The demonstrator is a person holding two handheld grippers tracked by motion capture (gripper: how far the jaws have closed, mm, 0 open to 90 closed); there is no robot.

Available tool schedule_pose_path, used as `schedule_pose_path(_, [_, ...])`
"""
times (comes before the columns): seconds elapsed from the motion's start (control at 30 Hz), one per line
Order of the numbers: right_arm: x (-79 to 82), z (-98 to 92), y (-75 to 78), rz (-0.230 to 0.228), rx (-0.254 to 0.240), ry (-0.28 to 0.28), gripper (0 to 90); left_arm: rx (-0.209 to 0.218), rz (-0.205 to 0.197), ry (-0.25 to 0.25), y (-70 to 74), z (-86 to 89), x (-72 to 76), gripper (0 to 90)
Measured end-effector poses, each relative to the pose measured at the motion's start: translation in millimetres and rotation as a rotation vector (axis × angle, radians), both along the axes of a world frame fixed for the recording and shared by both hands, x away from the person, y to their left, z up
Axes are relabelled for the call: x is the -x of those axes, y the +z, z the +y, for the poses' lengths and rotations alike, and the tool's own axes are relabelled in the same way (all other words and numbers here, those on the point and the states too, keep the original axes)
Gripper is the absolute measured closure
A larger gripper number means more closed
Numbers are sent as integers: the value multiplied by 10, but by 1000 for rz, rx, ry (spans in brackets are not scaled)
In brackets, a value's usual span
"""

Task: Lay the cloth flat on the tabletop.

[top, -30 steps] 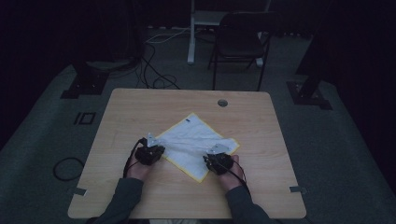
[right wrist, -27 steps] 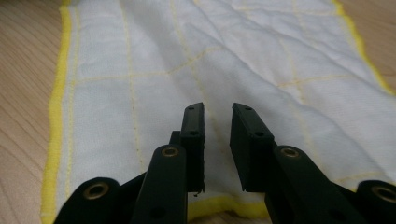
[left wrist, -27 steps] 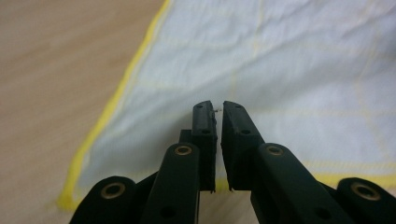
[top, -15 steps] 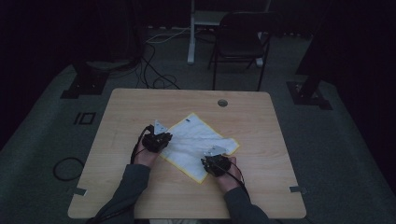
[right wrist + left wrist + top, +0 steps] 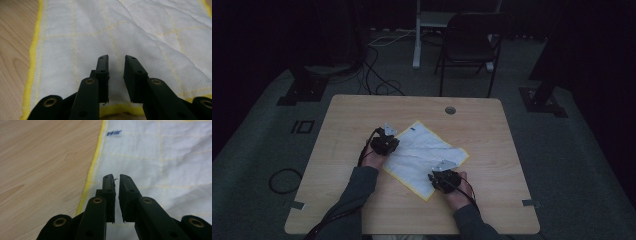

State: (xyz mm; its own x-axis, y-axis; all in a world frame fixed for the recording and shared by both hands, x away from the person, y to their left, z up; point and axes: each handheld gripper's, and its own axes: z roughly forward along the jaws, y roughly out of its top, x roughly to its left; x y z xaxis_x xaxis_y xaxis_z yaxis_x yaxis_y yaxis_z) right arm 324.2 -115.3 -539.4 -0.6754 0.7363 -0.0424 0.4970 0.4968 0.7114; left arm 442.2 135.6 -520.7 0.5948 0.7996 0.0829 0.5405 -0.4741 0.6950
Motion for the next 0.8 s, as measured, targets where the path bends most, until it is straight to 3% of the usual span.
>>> schedule_pose_path(0.2, [48, -81, -3, 6, -10, 7, 738, -23, 26, 22, -110, 49, -28, 853])
schedule_pose_path(0.37, [70, -148, 0, 14, -11, 12, 735, -12, 24, 26, -117, 81, -12, 859])
schedule_pose_path(0.8, [77, -333, 6, 2, 8, -12, 709, 63, 26, 45, -159, 297, 236, 863])
